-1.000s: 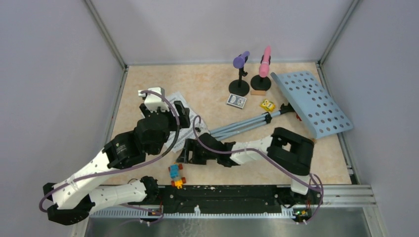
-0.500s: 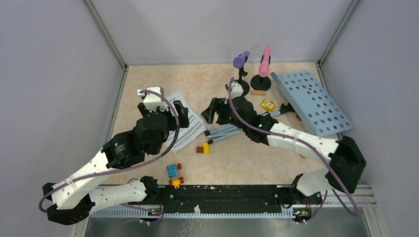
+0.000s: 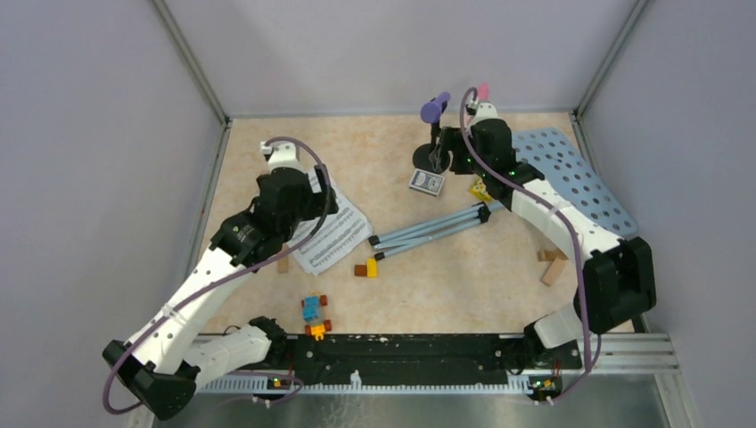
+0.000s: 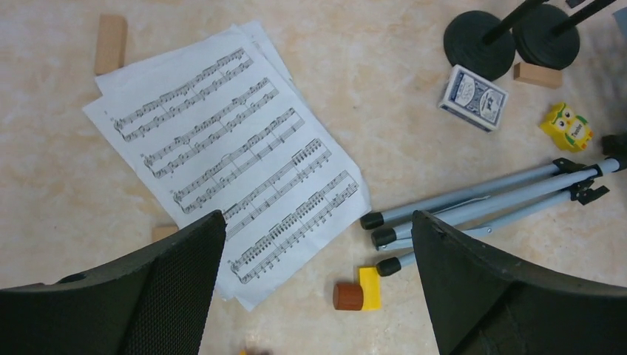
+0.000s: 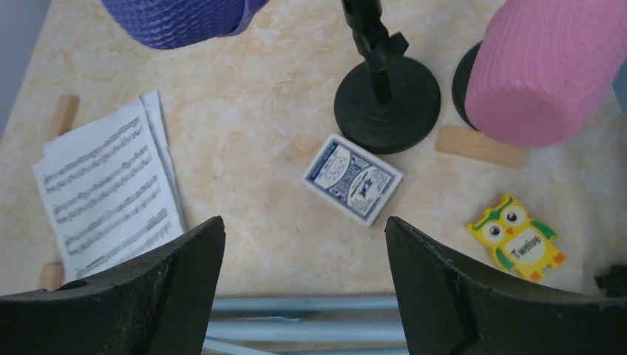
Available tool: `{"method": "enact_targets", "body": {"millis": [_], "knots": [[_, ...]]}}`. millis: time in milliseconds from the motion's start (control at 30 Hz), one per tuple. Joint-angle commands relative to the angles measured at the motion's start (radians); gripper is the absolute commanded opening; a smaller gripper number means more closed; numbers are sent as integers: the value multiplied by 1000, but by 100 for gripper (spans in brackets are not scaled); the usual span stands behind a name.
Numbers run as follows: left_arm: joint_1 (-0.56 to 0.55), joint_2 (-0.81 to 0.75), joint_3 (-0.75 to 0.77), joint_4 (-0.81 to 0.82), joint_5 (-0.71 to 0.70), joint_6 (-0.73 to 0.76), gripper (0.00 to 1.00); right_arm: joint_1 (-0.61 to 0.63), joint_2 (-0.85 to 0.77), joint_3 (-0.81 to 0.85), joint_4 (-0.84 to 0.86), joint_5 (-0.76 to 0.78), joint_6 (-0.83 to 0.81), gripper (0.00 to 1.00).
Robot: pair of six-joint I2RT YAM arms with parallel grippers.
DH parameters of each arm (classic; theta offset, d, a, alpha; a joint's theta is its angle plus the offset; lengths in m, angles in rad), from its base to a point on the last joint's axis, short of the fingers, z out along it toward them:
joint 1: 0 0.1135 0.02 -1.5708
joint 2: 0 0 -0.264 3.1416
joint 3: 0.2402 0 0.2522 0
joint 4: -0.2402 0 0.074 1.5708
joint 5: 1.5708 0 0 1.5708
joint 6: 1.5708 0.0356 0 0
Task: Pack up the instrument practice props
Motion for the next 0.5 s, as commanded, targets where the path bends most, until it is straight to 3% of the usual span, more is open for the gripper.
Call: {"method": "enact_targets", "body": {"millis": [0,133,467], "knots": [[67,-68,-49,40,172,16,99,-22,77,-24,247,-74,-168,79],[68,-104,-83,32,174,46,99,-23,136,-65,518,-55,-242,77],[69,-179,-165,49,183,48,99,-36,355,23,803,34,-339,71]]}}
